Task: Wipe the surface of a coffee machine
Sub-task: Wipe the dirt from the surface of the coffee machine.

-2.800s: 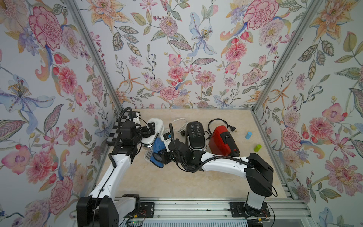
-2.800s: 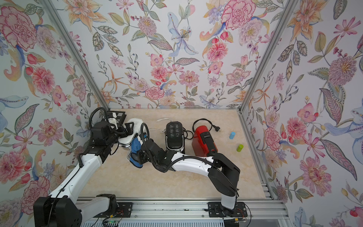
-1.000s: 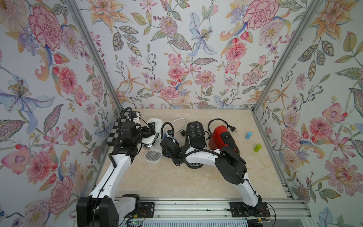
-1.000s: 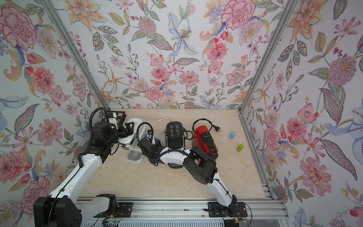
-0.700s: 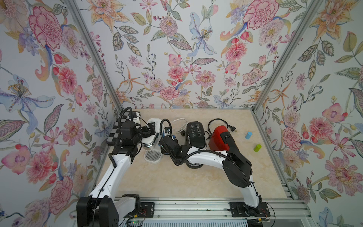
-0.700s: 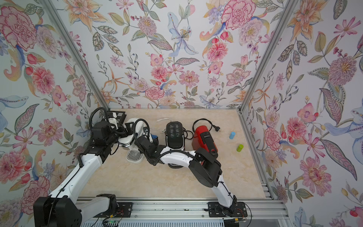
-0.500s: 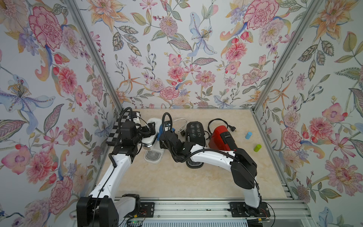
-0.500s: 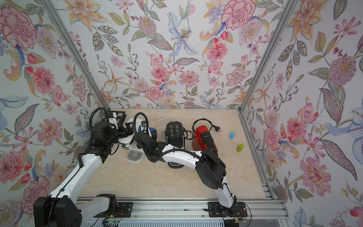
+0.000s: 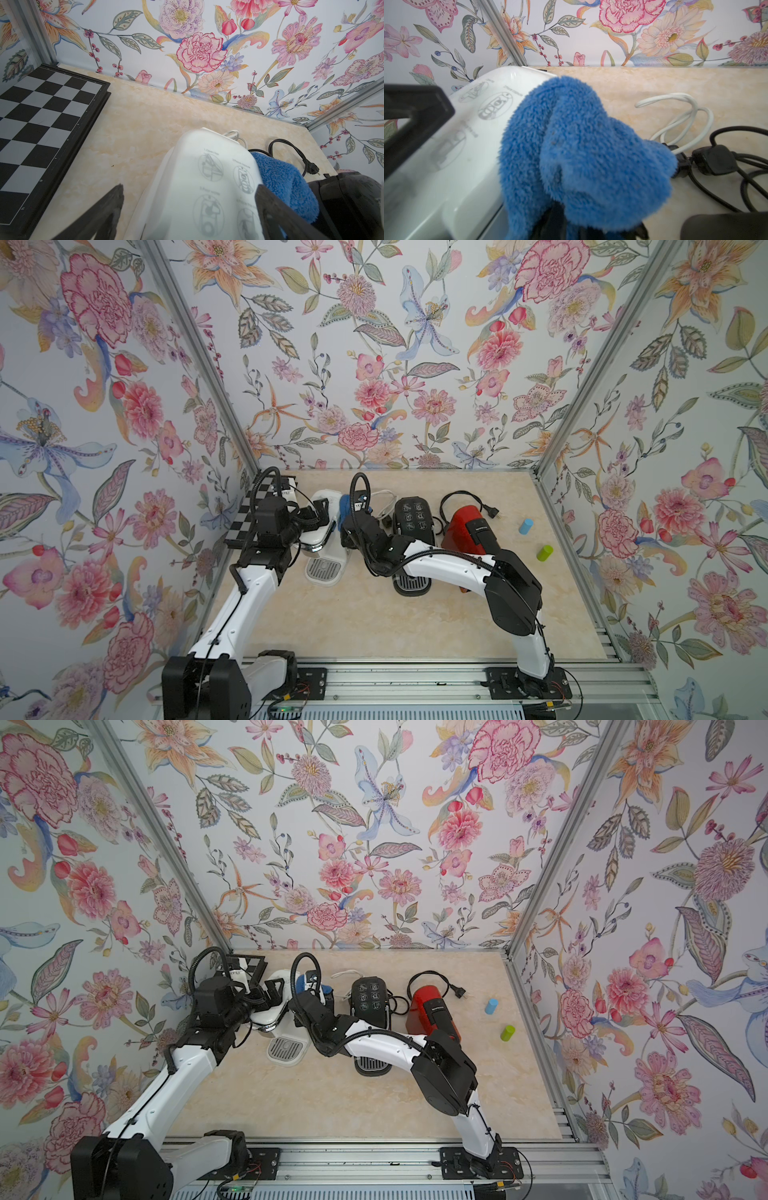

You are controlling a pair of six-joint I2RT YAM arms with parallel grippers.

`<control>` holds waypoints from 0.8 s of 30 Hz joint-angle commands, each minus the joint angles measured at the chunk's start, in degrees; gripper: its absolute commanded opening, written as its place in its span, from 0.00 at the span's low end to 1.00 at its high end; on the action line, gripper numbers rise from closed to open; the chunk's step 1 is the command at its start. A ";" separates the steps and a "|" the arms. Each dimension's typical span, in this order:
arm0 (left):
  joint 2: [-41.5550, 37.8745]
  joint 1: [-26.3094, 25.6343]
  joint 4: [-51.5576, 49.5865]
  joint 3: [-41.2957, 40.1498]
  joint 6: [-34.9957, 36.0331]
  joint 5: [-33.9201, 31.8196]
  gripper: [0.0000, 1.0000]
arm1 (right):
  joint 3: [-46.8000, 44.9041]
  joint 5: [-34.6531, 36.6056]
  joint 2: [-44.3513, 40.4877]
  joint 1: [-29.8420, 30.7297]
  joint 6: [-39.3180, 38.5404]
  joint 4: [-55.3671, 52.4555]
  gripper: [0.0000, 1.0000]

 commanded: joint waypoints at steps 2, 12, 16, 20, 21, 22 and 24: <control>-0.09 -0.45 -1.63 -0.52 0.05 -0.28 0.99 | -2.23 -0.67 2.38 2.23 2.64 0.81 0.00; -0.23 -0.47 -1.64 -0.46 0.03 -0.03 0.99 | -3.27 -1.10 8.43 4.77 6.89 0.77 0.00; -0.38 -0.52 -1.48 -0.61 0.03 0.00 0.99 | -4.20 -2.87 10.43 5.05 8.99 0.77 0.00; -0.49 -0.51 -1.49 -0.70 0.01 -0.05 0.99 | -4.57 -1.99 9.35 5.54 8.14 0.77 0.00; -0.51 -0.48 -1.52 -0.70 0.03 -0.02 0.99 | -4.72 -1.41 8.26 5.57 7.43 0.84 0.00; -0.56 -0.48 -1.55 -0.70 -0.06 -0.06 0.99 | -4.96 -0.88 6.75 5.57 6.59 0.82 0.00; -0.55 -0.45 -1.49 -0.70 -0.06 -0.04 0.99 | -5.55 0.14 3.45 5.62 4.94 1.41 0.00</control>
